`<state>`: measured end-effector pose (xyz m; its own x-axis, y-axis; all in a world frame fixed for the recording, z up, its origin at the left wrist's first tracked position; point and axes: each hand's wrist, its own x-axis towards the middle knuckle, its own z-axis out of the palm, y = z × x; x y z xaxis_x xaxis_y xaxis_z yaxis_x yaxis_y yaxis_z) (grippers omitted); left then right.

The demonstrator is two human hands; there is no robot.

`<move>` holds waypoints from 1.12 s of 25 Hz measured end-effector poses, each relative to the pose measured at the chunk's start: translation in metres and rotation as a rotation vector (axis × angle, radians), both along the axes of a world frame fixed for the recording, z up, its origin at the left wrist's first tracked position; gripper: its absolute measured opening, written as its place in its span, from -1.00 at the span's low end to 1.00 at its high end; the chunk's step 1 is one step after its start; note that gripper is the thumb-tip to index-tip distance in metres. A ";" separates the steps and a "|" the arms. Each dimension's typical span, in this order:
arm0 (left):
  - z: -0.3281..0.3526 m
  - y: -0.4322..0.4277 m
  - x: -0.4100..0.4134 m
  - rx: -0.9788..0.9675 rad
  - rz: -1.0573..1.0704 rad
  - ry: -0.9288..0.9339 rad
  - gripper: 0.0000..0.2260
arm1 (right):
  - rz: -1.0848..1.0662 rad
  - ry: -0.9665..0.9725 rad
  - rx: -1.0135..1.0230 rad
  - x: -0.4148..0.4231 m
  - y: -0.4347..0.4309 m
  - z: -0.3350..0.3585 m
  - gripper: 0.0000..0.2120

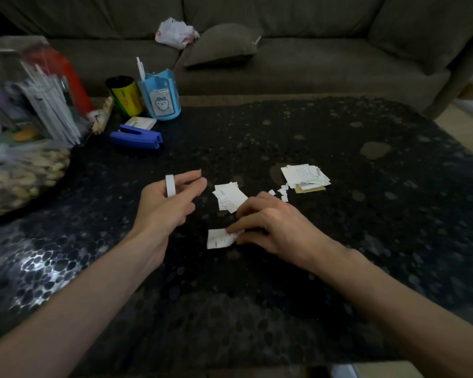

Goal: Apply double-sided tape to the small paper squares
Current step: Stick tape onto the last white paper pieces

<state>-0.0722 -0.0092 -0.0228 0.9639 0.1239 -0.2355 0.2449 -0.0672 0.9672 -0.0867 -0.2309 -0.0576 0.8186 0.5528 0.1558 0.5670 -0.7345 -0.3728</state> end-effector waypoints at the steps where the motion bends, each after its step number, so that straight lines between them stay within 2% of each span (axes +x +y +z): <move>1: 0.000 -0.001 -0.001 -0.020 -0.011 -0.006 -0.82 | 0.012 0.019 -0.044 -0.003 -0.004 0.004 -0.74; 3: 0.001 -0.002 -0.003 -0.041 -0.043 -0.023 -0.85 | -0.007 0.091 -0.099 -0.007 -0.008 0.011 -0.69; 5: 0.001 -0.001 -0.004 -0.042 -0.065 -0.021 -0.87 | -0.055 0.141 -0.054 -0.009 -0.005 0.014 -0.63; 7: 0.000 0.000 -0.005 -0.046 -0.068 -0.013 -0.87 | -0.086 0.142 0.002 -0.009 -0.002 0.013 -0.64; 11: 0.002 -0.002 -0.007 -0.061 -0.134 0.032 -0.87 | -0.099 0.188 -0.052 -0.003 -0.002 0.011 -0.67; 13: 0.003 -0.002 -0.009 -0.063 -0.192 0.076 -0.85 | -0.210 0.204 0.117 0.000 -0.002 0.012 -0.62; 15: 0.004 -0.003 -0.011 -0.071 -0.238 0.112 -0.84 | -0.322 0.253 0.410 0.001 0.002 0.015 -0.62; 18: 0.003 -0.003 -0.011 -0.066 -0.289 0.132 -0.83 | -0.350 0.448 0.736 -0.002 0.011 0.022 -0.68; 21: 0.000 -0.003 -0.012 -0.051 -0.325 0.119 -0.83 | -0.347 0.531 0.803 -0.005 0.015 0.025 -0.78; 28: 0.000 -0.003 -0.012 -0.028 -0.340 0.120 -0.83 | -0.406 0.509 0.816 -0.006 0.015 0.024 -0.95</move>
